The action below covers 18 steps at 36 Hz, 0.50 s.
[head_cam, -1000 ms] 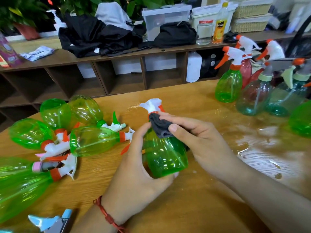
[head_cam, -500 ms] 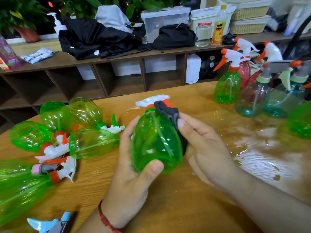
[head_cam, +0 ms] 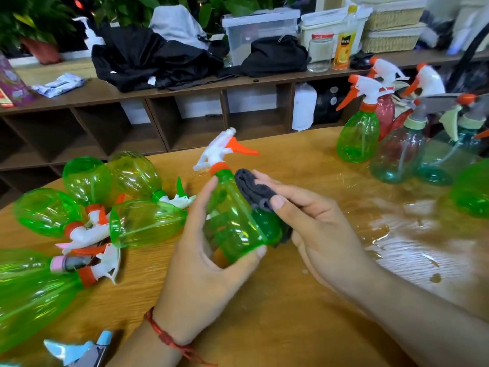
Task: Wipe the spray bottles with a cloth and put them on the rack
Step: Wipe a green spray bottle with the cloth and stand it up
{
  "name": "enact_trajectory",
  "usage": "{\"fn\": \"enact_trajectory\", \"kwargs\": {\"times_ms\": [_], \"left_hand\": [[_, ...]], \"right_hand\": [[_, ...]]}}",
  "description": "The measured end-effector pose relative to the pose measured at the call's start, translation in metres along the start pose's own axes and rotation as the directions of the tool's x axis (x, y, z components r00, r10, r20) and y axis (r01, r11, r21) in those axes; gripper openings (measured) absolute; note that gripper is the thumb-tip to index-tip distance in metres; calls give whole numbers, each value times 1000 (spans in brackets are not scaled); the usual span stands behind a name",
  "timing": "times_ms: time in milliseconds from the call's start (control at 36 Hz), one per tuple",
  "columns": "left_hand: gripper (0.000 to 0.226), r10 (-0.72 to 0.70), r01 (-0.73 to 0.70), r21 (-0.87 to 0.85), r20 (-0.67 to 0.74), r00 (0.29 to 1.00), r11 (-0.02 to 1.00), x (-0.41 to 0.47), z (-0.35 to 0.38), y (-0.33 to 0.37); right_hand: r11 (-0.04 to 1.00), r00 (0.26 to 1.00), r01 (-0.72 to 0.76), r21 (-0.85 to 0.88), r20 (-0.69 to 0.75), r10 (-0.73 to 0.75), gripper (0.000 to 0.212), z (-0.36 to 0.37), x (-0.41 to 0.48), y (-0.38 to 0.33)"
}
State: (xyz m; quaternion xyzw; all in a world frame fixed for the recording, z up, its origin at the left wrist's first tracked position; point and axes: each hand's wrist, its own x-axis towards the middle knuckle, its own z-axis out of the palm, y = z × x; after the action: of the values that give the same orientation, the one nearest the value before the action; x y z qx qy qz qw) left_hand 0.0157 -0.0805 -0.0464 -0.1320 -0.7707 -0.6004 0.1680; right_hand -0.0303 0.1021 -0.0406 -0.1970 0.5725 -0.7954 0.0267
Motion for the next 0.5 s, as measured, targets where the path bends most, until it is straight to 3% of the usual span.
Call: {"fn": "enact_trajectory", "kwargs": {"times_ms": [111,167,250,361,500], "left_hand": [[99,16,-24,-47,-166,986,999,6,-11,7],[97,41,-45,-18,-185,982,999,8,-13,9],[102,31,-38,-48,-128,991,998,6,-10,9],[108,66,-66,-61,6,998,996,-4,-1,7],[109,148,-158,87,118,982,984,-5,-1,2]], "right_hand": [[1000,998,9,-25,58,-8,31,7,-10,3],[1000,999,10,-21,51,-9,32,10,-11,3],[999,1000,-4,34,22,3,33,13,-8,0],[922,987,-153,356,3,163,37,16,-2,-10],[877,954,-297,377,71,292,40,8,1,-17]]}}
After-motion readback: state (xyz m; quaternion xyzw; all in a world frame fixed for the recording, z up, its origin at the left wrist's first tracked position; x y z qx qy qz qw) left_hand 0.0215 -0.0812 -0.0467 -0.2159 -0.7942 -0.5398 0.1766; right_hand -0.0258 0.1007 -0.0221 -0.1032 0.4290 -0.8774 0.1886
